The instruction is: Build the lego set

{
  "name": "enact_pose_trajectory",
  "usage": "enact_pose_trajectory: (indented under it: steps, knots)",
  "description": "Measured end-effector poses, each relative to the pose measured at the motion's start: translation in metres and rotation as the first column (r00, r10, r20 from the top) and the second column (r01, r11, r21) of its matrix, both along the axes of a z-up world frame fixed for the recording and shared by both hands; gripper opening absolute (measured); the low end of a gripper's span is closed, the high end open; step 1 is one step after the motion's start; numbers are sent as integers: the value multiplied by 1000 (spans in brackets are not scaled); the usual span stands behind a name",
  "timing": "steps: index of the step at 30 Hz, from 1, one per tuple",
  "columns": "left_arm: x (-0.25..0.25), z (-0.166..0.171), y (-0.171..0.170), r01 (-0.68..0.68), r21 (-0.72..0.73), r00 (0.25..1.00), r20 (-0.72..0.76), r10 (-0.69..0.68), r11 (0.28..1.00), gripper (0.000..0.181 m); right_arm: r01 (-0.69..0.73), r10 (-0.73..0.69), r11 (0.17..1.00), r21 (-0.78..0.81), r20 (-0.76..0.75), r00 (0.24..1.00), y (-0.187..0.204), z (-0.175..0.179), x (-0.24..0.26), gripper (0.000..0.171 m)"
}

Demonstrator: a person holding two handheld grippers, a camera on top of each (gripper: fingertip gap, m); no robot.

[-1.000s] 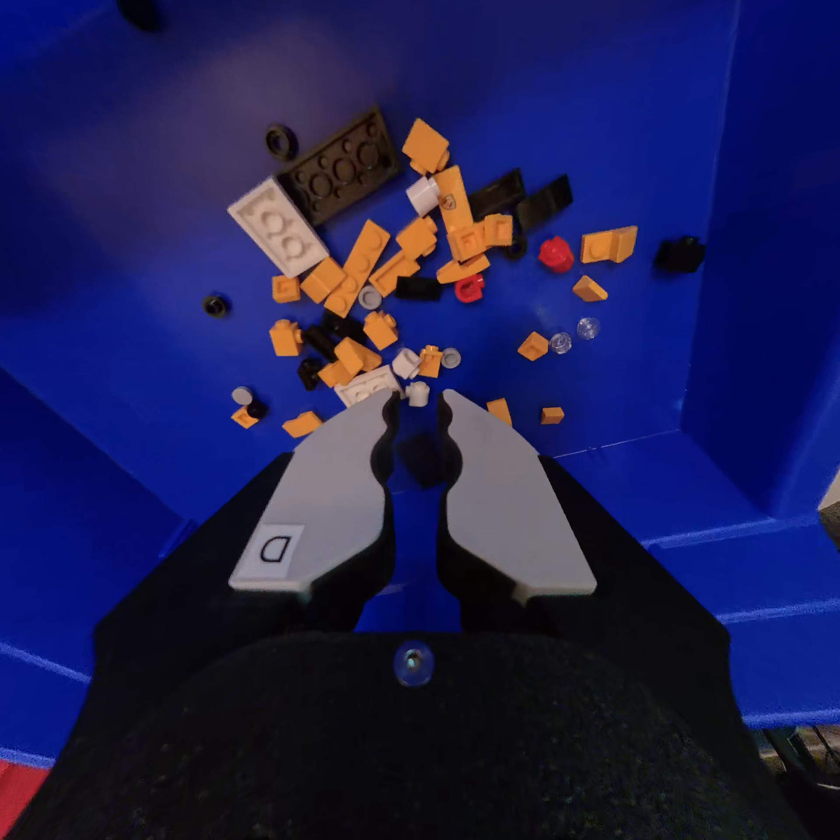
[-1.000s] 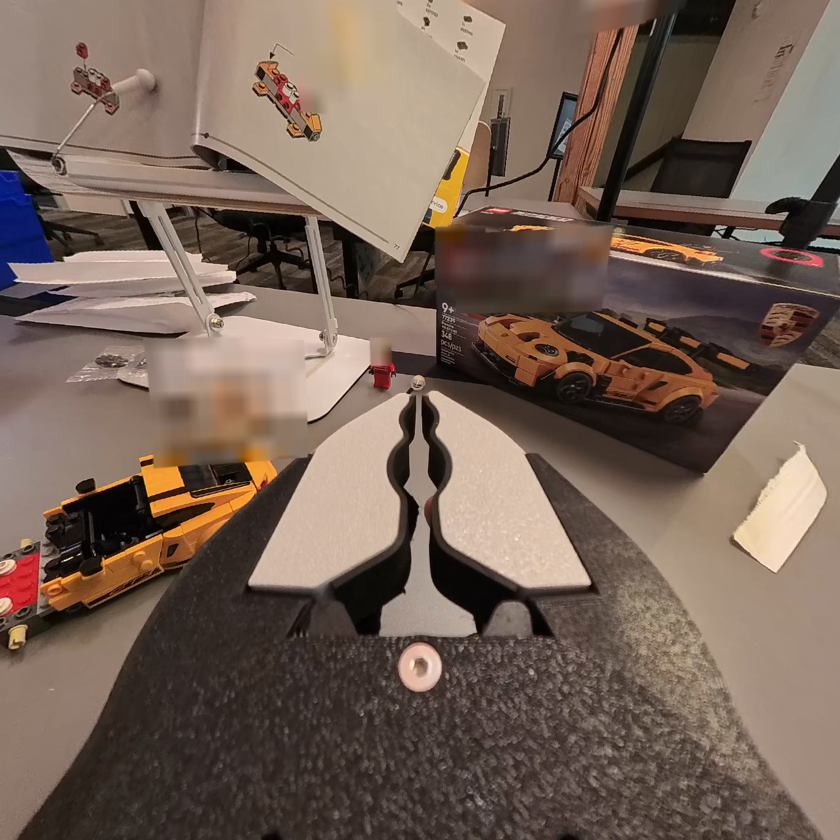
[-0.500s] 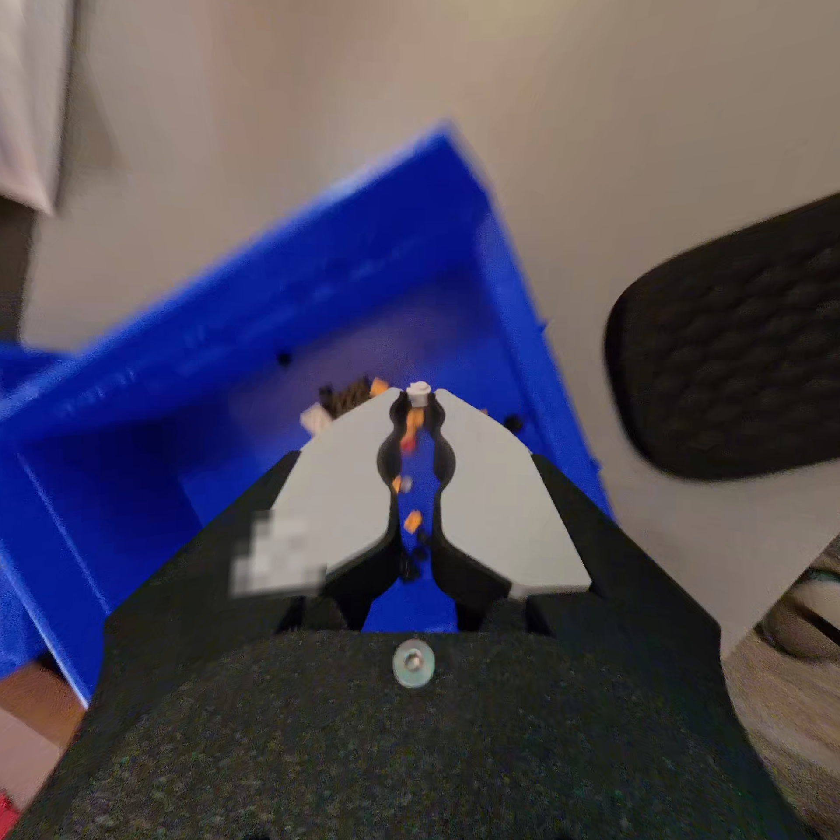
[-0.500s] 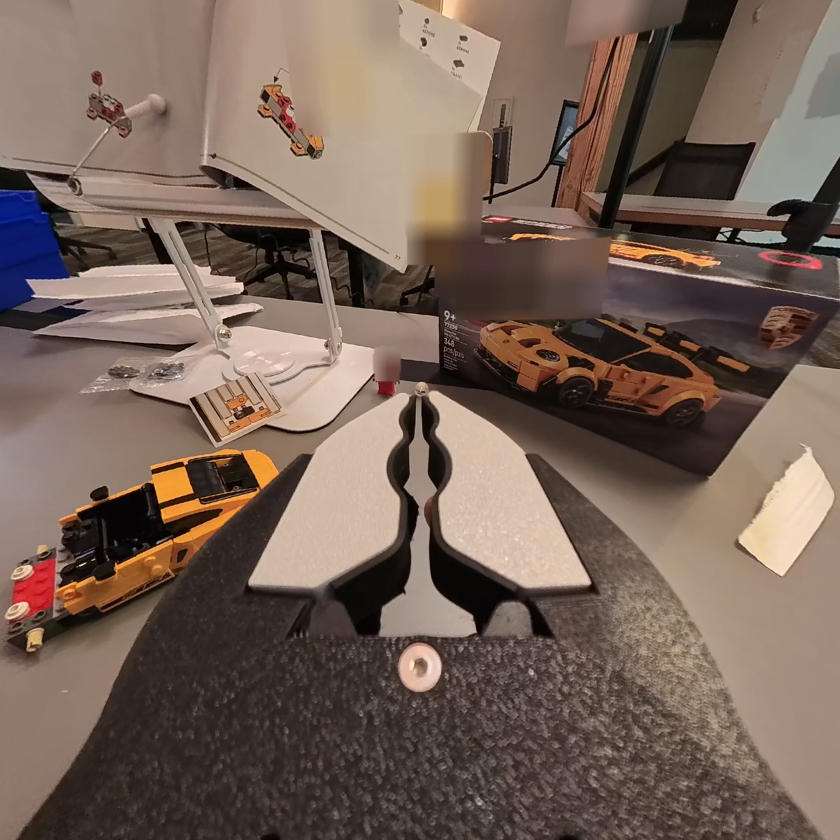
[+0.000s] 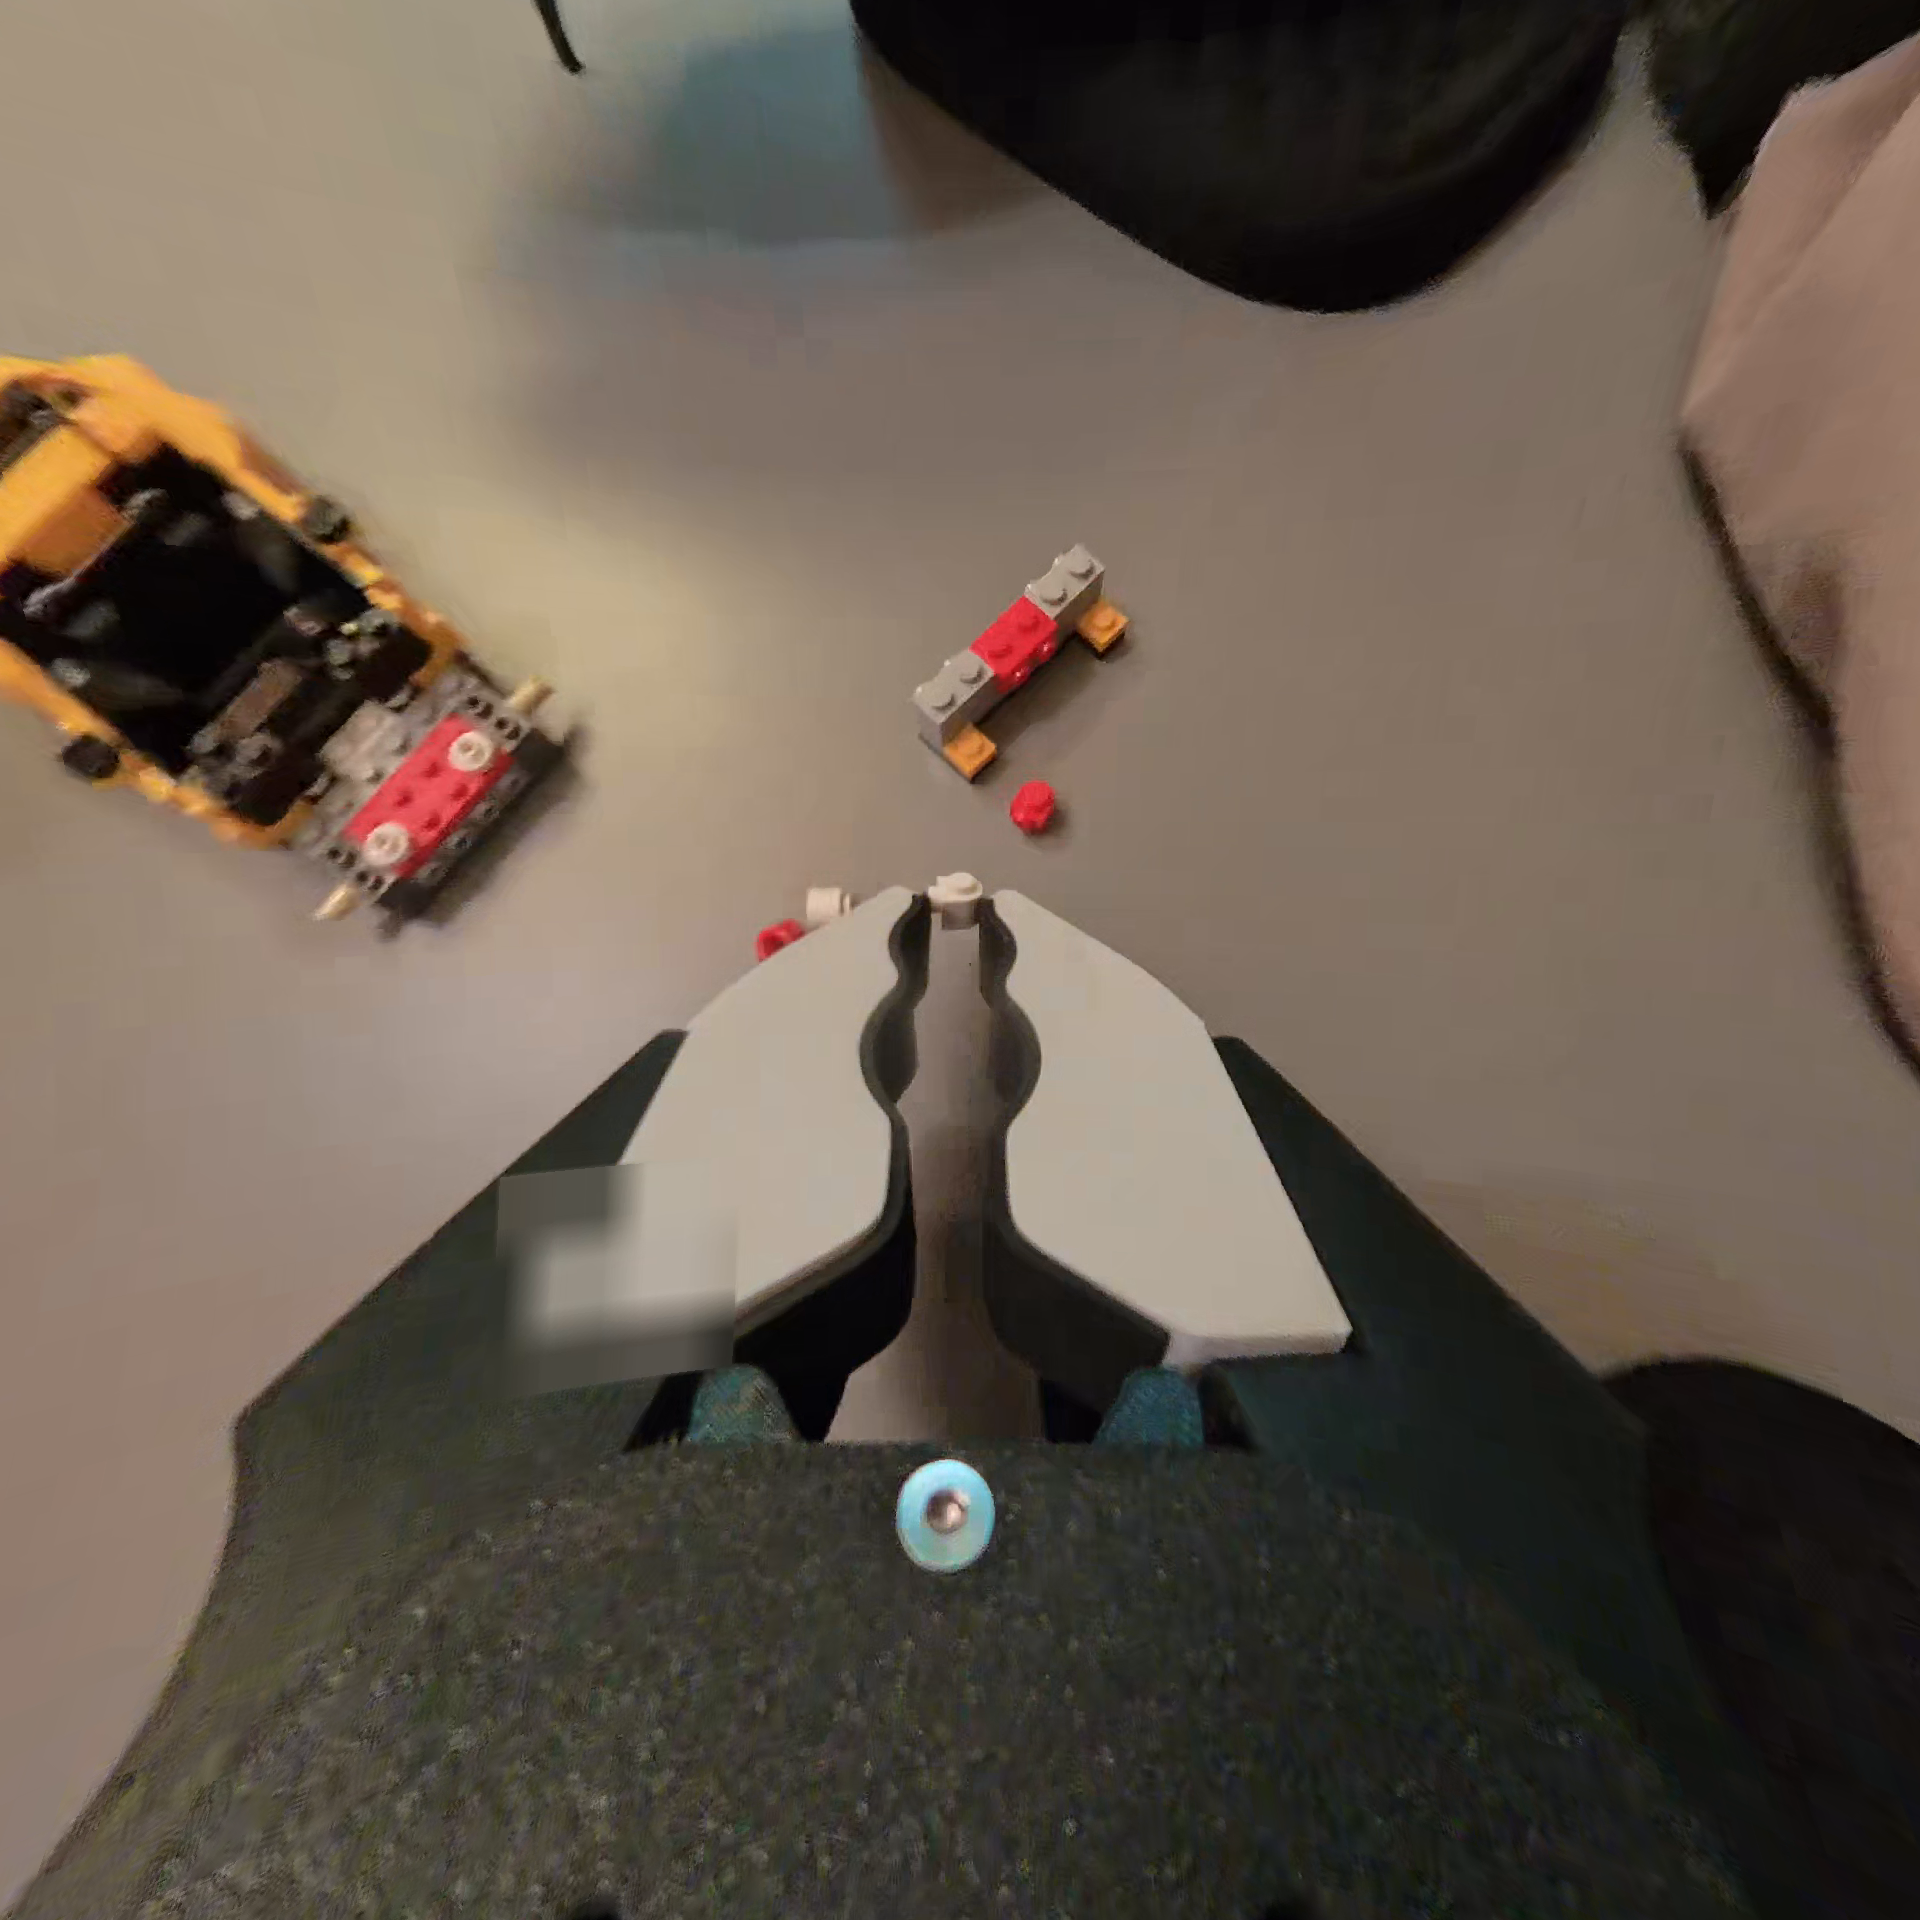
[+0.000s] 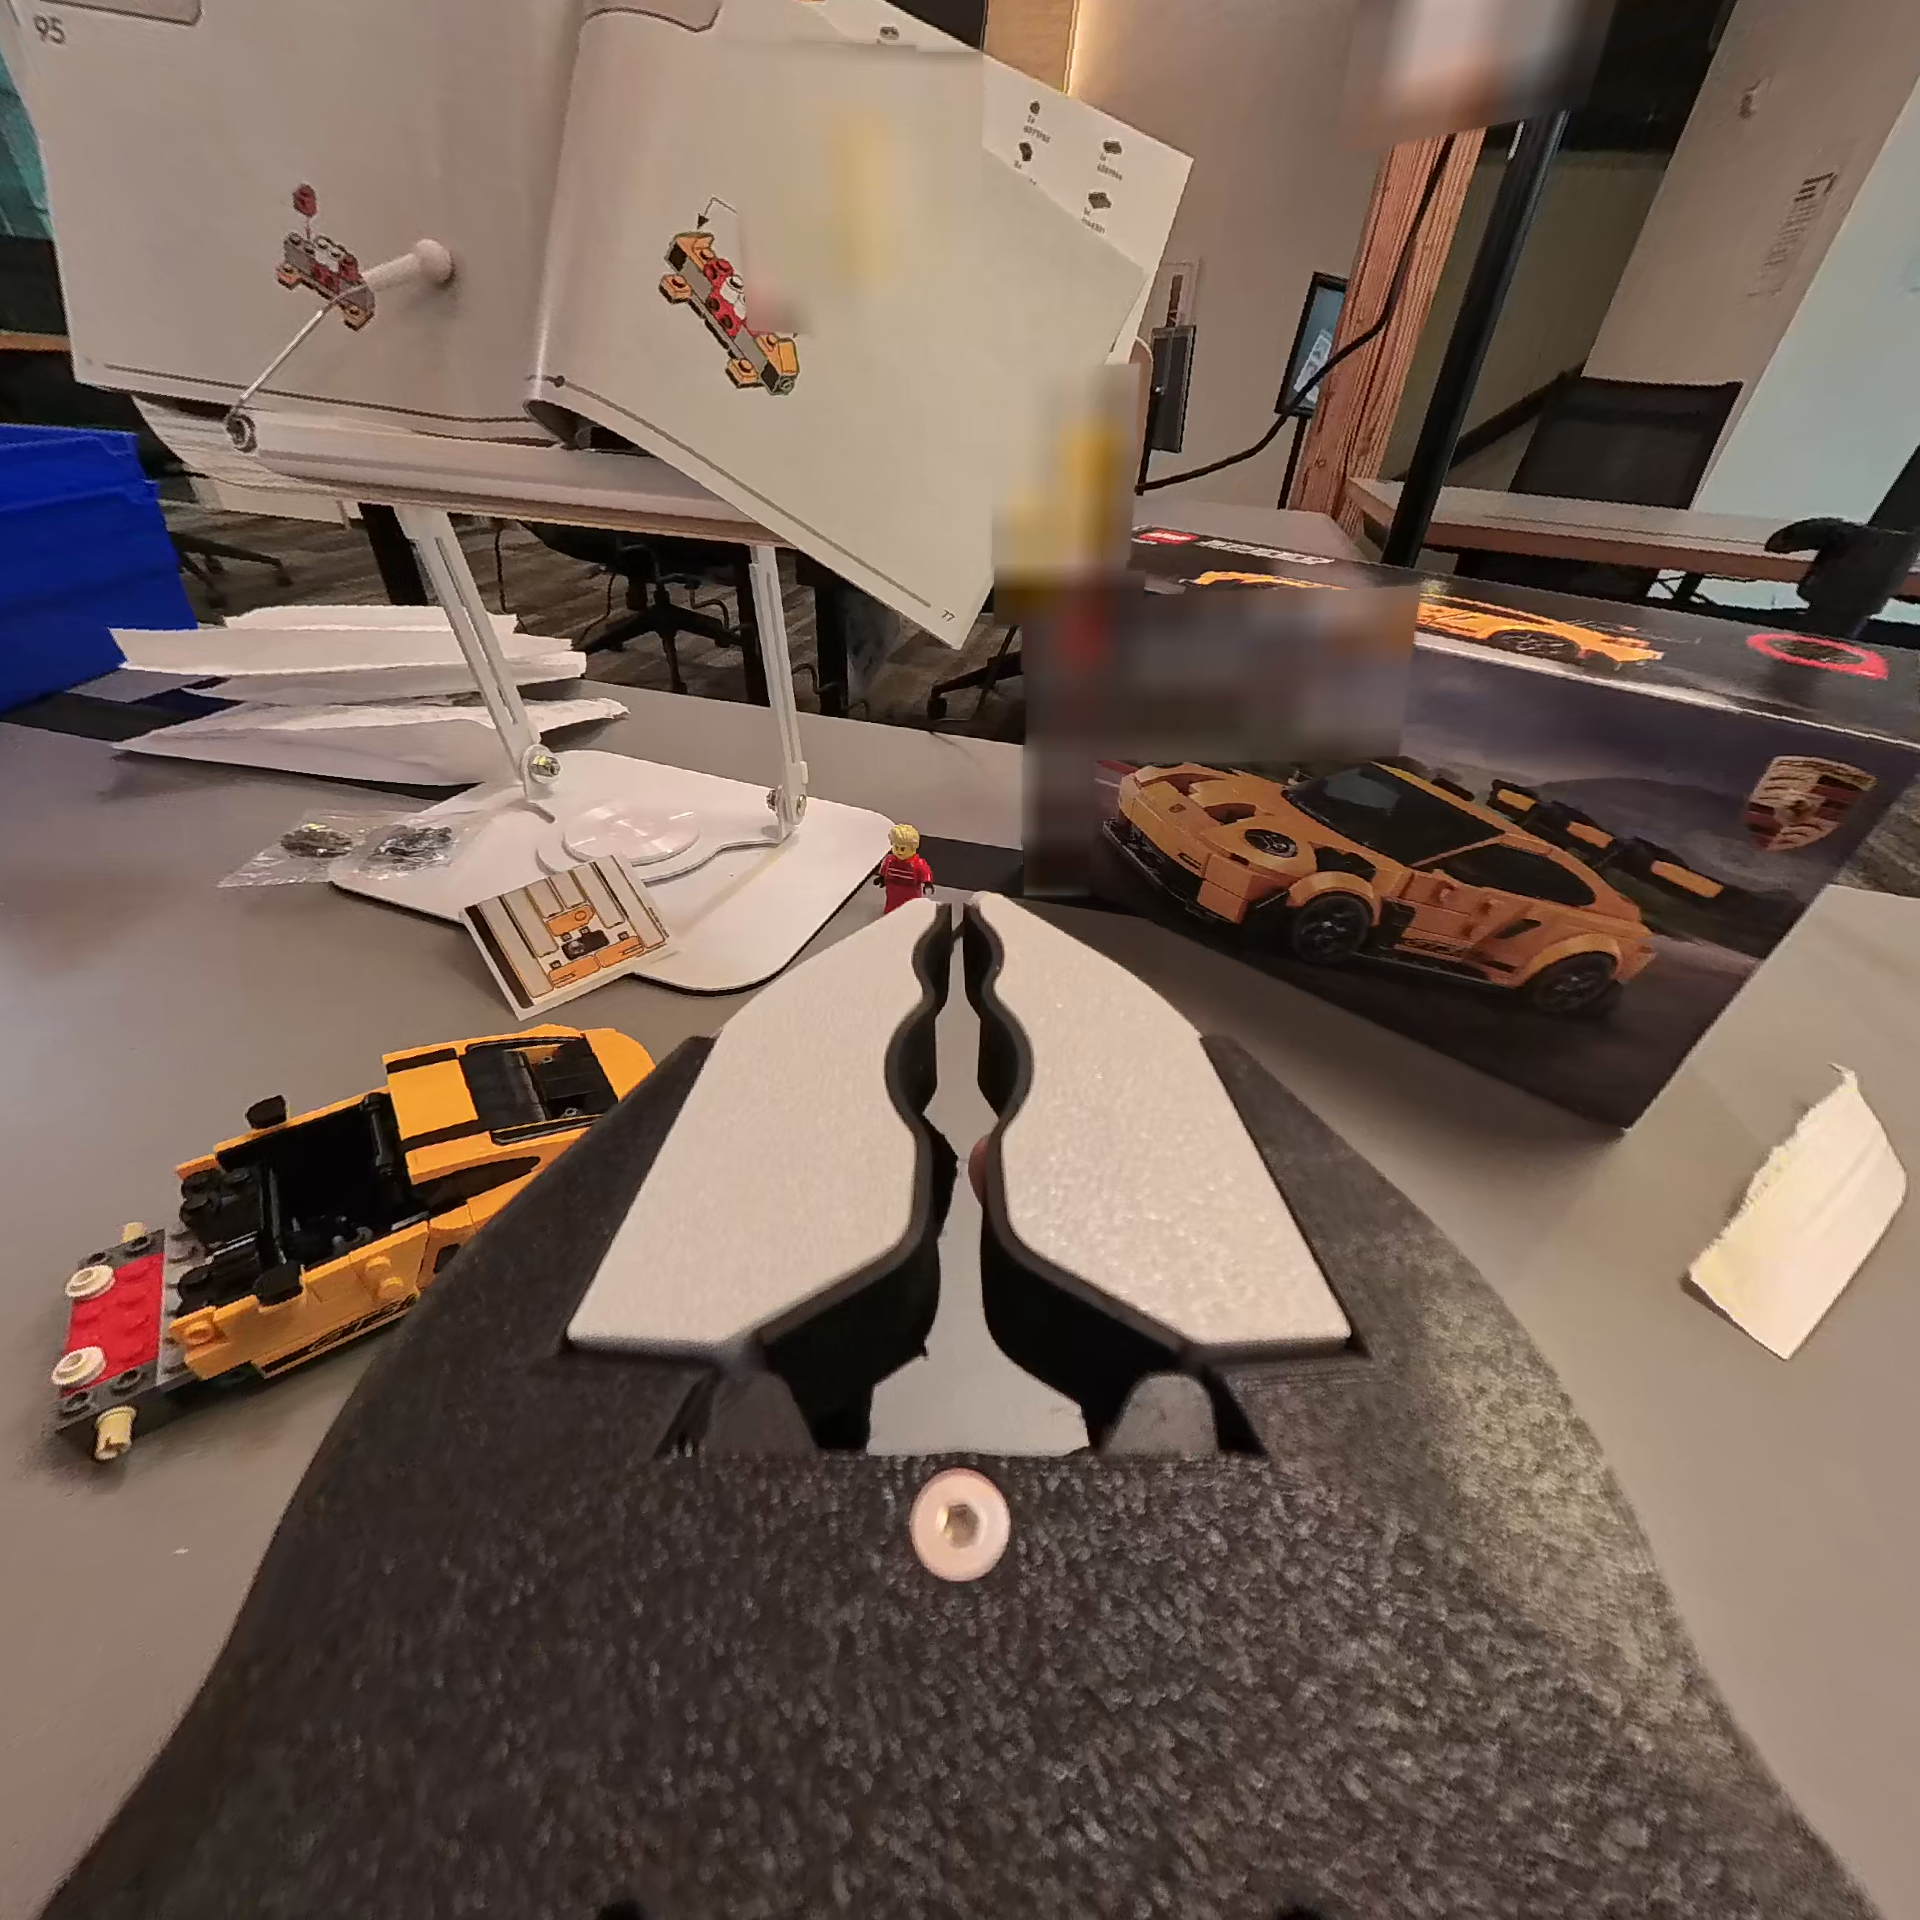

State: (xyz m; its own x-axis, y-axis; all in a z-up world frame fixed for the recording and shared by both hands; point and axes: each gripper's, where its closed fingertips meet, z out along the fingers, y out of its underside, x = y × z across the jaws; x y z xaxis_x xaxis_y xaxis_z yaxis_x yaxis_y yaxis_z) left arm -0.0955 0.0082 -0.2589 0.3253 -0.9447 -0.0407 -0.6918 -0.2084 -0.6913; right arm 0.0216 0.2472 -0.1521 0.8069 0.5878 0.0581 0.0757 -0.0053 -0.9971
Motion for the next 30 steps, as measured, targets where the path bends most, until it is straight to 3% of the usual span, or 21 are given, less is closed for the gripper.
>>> enact_pose_trajectory:
  steps: [4, 17, 23, 30]
  knots:
    - [1, -15, 6, -12, -3, 999, -52, 12, 1000, 9, -17, 17, 1000, -6, -5, 1000, -2, 0, -2, 2]
    - [-5, -12, 4, -38, 35, 999, 2, 38, 999, 16, -30, 30, 1000, -3, 5, 1000, -4, 0, -5, 2]
    - [-5, 18, 5, -58, 54, 987, 153, 49, 997, 17, -20, 19, 1000, 20, 24, 1000, -5, 1, -6, 2]
    - [-8, 74, 34, -180, 148, 947, 292, 131, 972, 21, -9, 9, 1000, 24, 33, 999, -4, 0, -5, 2]
